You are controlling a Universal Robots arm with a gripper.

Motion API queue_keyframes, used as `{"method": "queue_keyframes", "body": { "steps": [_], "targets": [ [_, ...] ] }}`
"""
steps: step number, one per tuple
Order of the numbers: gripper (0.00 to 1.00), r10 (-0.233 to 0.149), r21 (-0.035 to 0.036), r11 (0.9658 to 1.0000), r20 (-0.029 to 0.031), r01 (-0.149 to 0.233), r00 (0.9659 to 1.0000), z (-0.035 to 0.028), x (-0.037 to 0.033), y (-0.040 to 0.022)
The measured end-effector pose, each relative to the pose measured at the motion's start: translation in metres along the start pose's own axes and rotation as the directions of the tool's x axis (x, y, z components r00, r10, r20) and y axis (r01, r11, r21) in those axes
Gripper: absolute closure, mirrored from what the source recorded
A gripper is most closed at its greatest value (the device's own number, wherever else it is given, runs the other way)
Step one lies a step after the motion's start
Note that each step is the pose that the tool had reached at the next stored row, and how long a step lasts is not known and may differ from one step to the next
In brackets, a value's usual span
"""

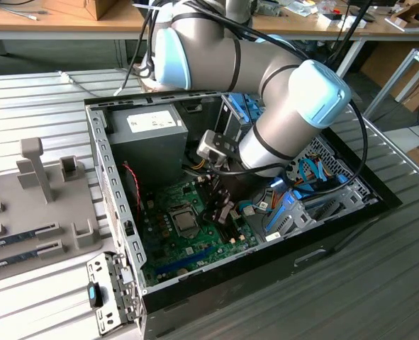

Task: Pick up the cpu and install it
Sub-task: 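Install the first cpu locking lever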

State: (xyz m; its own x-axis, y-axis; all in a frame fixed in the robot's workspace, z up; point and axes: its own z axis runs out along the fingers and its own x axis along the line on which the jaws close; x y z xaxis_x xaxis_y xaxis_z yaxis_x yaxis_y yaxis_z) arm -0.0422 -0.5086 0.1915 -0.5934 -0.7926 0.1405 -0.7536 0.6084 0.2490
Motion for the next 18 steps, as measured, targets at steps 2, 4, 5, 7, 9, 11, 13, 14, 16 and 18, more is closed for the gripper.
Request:
{"method": "queue_keyframes", "body": {
  "steps": [2,4,5,7,9,11,13,14,16,18],
  "targets": [
    [0.89,0.000,0.0000,1.0000,-0.0002,0.000,1.0000,0.0013,-0.0001,-0.0004],
    [0.89,0.000,-0.0004,1.0000,0.0004,0.000,1.0000,0.0012,-0.0001,-0.0004],
    [0.89,0.000,-0.0009,1.0000,0.0014,0.000,1.0000,0.0003,-0.0001,-0.0001],
    [0.89,-0.002,-0.0041,1.0000,0.0053,0.002,1.0000,-0.0060,0.0008,0.0015],
    [0.89,-0.004,-0.0083,1.0000,0.0106,0.004,0.9999,-0.0075,0.0011,0.0018],
    [0.89,-0.006,-0.0138,0.9999,0.0176,0.007,0.9998,-0.0075,0.0011,0.0019],
    [0.89,-0.007,-0.0149,0.9999,0.0190,0.007,0.9998,-0.0068,0.0011,0.0016],
    [0.89,-0.007,-0.0148,0.9999,0.0189,0.007,0.9998,-0.0059,0.0011,0.0013],
    [0.89,-0.007,-0.0148,0.9999,0.0187,0.007,0.9998,-0.0031,0.0009,0.0004],
    [0.89,-0.007,-0.0148,0.9999,0.0187,0.007,0.9998,0.0003,0.0005,-0.0006]
  ]
}}
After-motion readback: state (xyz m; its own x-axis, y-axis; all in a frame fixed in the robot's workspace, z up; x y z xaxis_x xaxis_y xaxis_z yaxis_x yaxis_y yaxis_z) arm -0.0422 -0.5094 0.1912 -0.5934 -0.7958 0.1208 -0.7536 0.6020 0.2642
